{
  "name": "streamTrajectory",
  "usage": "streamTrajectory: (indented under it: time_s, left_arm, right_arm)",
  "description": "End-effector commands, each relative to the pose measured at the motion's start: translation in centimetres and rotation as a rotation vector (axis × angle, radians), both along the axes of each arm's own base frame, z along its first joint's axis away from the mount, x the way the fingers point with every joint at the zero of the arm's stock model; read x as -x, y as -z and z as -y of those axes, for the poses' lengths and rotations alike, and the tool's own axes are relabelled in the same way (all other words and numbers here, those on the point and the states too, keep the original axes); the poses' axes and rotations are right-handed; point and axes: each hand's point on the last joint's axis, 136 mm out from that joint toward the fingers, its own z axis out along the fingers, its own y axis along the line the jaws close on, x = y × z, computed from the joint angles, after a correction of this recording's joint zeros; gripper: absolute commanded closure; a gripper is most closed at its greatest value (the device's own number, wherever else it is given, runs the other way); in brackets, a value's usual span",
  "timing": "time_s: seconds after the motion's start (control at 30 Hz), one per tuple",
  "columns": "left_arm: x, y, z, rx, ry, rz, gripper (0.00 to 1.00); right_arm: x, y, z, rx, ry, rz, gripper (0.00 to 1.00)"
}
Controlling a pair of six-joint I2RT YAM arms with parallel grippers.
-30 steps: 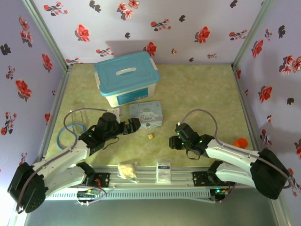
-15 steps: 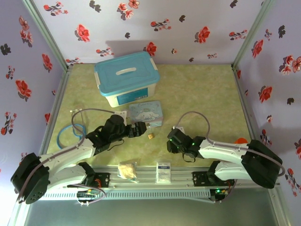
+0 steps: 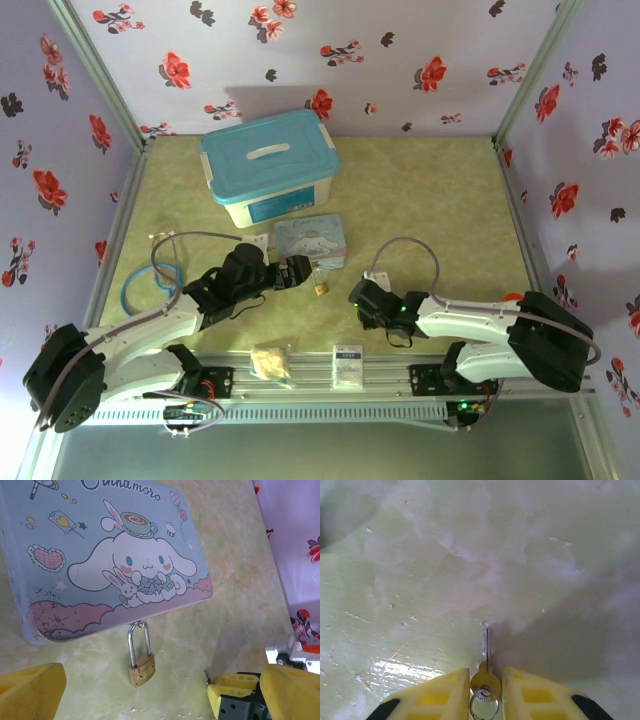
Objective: Unlock a padlock with a key
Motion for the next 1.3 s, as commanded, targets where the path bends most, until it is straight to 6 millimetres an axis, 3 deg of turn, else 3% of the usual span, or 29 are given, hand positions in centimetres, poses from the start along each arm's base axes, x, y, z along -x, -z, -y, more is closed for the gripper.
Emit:
streamTrajectory:
  time_s: [0.0, 0.07, 0.27, 0.47, 0.6, 0.73, 0.8, 0.87, 1.0, 1.27]
  left_arm:
    - [-0.4, -0.1, 0.1, 0.016, -0.030, 0.007, 0.00]
    - [-0.5, -0.1, 0.2, 0.016, -0.030, 0.006, 0.00]
    - [-0.8, -0.2, 0.6, 0.028, -0.030, 0.014, 0.00]
    - [-0.2, -0.3, 0.9, 0.023, -0.001, 0.037, 0.00]
    - [0.0, -0.3, 0.8, 0.036, 0.001, 0.048, 0.00]
    - [0.2, 0.1, 0.3, 0.031, -0.012, 0.049, 0.00]
    - [0.2, 0.2, 0.2, 0.029, -0.012, 0.051, 0.00]
    - [0.1, 0.2, 0.2, 0.026, -0.013, 0.054, 0.00]
    - [0.0, 0.2, 0.3, 0.021, -0.010, 0.057, 0.00]
    - [0.1, 0.8, 0.1, 0.019, -0.022, 0.046, 0.00]
  right_arm:
    - [2.4, 1.3, 0.6, 0.010, -0.015, -0.101, 0.86]
    - [2.5, 1.3, 0.7, 0.010, -0.016, -0.101, 0.93]
    - [2.5, 1.1, 1.2, 0.008, -0.014, -0.088, 1.00]
    - [2.2, 0.3, 0.0, -0.102, -0.047, -0.090, 1.00]
    - [1.4, 0.3, 1.7, -0.131, 0.027, -0.101, 1.00]
    - [1.0, -1.0, 2.3, -0.128, 0.031, -0.075, 0.99]
    - [1.0, -1.5, 2.4, -0.131, 0.035, -0.069, 0.95]
    - [1.0, -1.6, 2.6, -0.123, 0.045, -0.069, 0.81]
    - [0.8, -1.5, 3.2, -0.088, 0.065, -0.067, 0.79]
    - [0.6, -0.8, 3.7, -0.036, 0.114, -0.090, 0.61]
